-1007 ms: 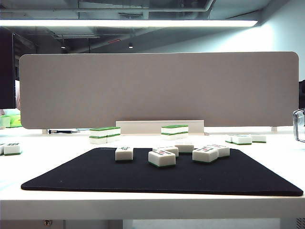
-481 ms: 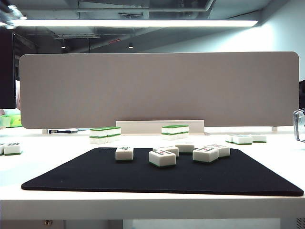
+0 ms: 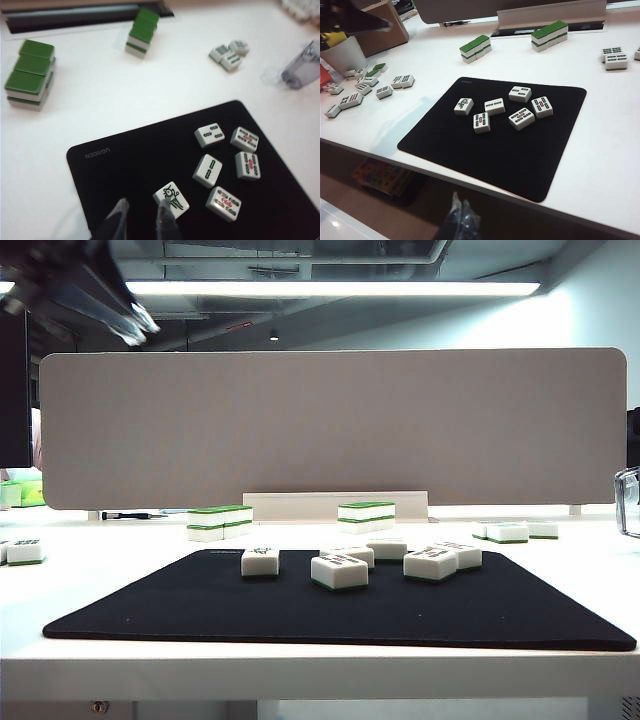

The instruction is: Align six mahjong tiles in a row on the table.

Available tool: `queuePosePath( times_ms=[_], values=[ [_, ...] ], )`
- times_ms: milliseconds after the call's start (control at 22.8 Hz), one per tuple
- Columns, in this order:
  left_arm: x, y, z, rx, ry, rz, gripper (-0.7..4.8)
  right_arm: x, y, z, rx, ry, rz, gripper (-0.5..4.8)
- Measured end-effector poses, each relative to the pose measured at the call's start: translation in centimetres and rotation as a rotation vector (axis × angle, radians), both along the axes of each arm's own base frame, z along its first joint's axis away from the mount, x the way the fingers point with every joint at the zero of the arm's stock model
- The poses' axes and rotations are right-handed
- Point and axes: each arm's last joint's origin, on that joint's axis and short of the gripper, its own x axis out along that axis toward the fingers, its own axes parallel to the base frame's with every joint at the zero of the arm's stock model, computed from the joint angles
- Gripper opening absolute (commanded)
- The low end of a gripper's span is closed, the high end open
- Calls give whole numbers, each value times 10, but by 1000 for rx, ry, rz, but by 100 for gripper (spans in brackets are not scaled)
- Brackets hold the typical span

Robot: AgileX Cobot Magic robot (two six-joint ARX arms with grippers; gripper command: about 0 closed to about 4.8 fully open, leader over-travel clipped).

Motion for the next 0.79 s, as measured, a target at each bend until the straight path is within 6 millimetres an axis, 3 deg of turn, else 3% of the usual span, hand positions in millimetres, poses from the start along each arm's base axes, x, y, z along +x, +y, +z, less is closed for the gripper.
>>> queuePosePath(
  times_ms=[175, 350, 525, 657, 744, 788],
  values=[
    [33, -31, -17, 137, 82, -78, 94, 1, 0, -2, 0, 10, 0, -1],
    [50, -50, -26, 259, 120, -118, 99, 2, 0, -2, 0, 11, 0, -1],
    [65, -66, -47, 380, 201, -195, 105, 2, 0, -2, 0, 13, -1, -1],
    [72, -72, -57, 402, 222, -216, 200, 2, 0, -2, 0, 12, -1, -1],
    [74, -76, -64, 429, 225, -245, 325, 2, 0, -2, -1, 12, -2, -1],
    [75, -81, -70, 457, 222, -278, 351, 2, 0, -2, -3, 12, -6, -1]
  ],
)
